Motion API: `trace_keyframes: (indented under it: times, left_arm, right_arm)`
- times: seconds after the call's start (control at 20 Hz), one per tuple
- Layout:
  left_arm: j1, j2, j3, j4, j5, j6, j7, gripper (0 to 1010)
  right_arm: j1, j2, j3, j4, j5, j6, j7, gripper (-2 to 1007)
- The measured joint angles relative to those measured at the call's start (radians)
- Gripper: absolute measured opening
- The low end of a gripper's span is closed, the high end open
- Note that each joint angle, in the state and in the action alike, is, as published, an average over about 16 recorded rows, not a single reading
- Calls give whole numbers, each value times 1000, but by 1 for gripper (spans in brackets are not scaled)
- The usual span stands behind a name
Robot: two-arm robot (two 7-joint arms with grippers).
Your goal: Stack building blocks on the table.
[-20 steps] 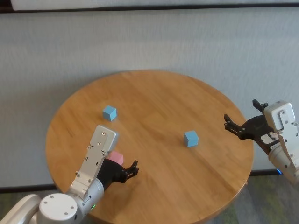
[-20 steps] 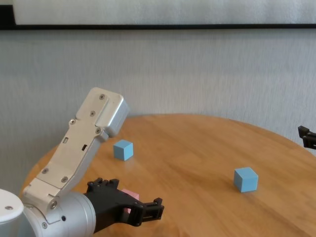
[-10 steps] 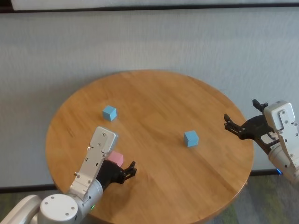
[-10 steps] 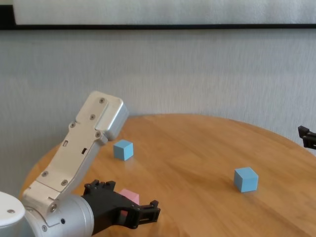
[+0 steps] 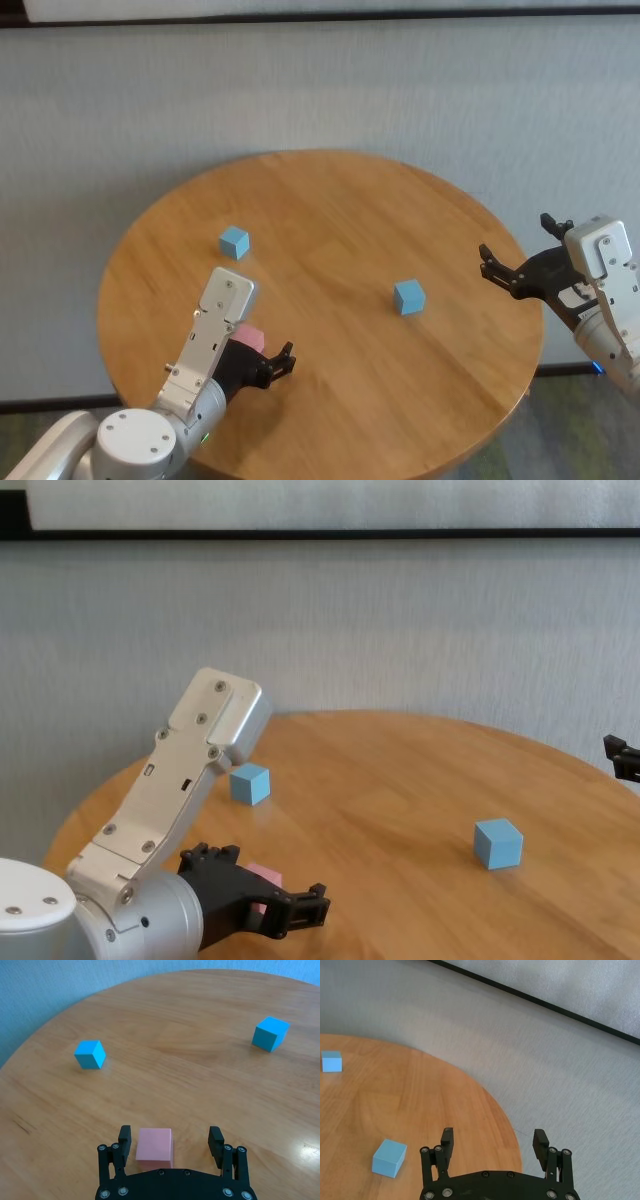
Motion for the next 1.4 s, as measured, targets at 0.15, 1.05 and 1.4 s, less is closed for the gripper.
trace_keyframes:
  times: [0.15, 1.05, 1.4]
  left_arm:
    - [-2, -6, -5, 9, 5, -3, -2, 1000]
    - [-4, -37, -38, 55, 34, -26, -24, 1000]
    - [-5, -47, -47, 66, 50, -38, -30, 1000]
  right_arm:
    - [0, 0, 0, 0, 0, 0, 0, 1001]
    - [0, 0, 0, 0, 0, 0, 0, 1001]
    - [0, 0, 0, 0, 0, 0, 0, 1001]
